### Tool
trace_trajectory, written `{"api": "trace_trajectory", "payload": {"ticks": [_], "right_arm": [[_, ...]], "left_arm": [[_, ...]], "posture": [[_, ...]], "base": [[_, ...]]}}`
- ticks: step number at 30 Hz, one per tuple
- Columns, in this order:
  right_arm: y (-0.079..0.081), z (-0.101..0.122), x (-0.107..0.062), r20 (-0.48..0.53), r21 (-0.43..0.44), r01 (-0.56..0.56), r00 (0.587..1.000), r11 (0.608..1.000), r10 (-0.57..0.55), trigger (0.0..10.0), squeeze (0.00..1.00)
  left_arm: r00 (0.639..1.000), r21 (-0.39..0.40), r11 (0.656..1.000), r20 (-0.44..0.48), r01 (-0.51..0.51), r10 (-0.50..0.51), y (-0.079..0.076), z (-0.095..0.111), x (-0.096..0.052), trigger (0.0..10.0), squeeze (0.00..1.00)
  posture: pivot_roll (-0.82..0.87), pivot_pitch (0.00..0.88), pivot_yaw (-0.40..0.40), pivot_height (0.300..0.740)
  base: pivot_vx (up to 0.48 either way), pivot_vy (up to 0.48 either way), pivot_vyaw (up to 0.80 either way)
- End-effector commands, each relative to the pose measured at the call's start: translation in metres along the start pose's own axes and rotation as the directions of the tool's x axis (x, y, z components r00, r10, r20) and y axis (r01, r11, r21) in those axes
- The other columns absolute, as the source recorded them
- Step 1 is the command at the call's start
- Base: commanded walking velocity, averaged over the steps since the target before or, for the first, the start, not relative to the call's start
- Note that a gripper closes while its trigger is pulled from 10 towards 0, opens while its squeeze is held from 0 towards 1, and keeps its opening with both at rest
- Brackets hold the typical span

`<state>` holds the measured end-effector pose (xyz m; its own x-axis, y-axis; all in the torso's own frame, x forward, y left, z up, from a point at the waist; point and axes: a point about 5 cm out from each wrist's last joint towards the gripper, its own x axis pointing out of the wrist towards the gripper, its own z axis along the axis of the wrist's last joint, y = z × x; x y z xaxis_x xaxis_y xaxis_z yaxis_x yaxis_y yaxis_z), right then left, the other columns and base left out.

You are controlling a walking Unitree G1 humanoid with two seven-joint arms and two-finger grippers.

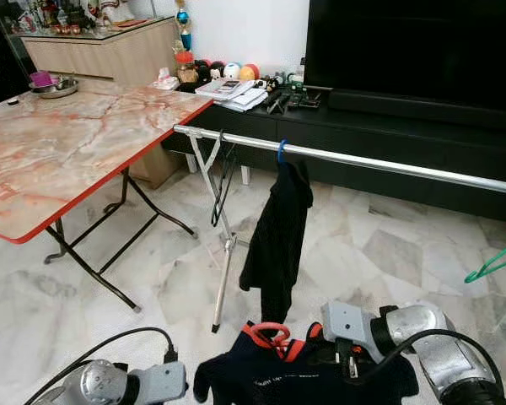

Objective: Hang hanger

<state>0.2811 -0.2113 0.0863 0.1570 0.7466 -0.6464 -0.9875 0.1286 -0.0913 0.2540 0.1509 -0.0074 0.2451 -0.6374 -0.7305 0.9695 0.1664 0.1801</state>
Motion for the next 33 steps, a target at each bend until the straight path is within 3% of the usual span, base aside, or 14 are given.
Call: {"api": "trace_trajectory", "payload": {"ticks": [1, 7, 14, 33], "right_arm": [[-0.005, 0.010, -0.004, 0.048, -0.025, 0.020, 0.999, 0.999, -0.019, 10.0, 0.00], [-0.003, 0.007, -0.005, 0.041, -0.018, 0.012, 0.999, 1.000, -0.011, 10.0, 0.00], [-0.003, 0.005, -0.007, 0.031, -0.011, 0.005, 1.000, 1.000, -0.005, 10.0, 0.00], [-0.005, 0.015, -0.007, 0.078, -0.021, 0.000, 0.997, 1.000, 0.001, 10.0, 0.00]], "left_arm": [[0.999, -0.007, 0.999, -0.019, -0.033, 0.033, 0.004, -0.004, -0.003, 10.0, 0.00], [0.996, -0.012, 0.996, -0.007, -0.086, 0.086, 0.010, 0.001, -0.001, 10.0, 0.00], [0.989, -0.004, 0.991, -0.069, -0.132, 0.132, 0.013, -0.009, -0.006, 10.0, 0.00], [0.984, -0.015, 0.984, -0.032, -0.178, 0.177, 0.015, 0.003, 0.004, 10.0, 0.00]], "posture": [[-0.01, 0.015, 0.046, 0.740], [-0.01, 0.022, 0.041, 0.740], [-0.02, 0.022, 0.039, 0.740], [-0.03, 0.024, 0.042, 0.740]], "base": [[0.000, 0.000, 0.00], [0.000, 0.000, 0.00], [0.000, 0.000, 0.00], [0.000, 0.000, 0.00]]}}
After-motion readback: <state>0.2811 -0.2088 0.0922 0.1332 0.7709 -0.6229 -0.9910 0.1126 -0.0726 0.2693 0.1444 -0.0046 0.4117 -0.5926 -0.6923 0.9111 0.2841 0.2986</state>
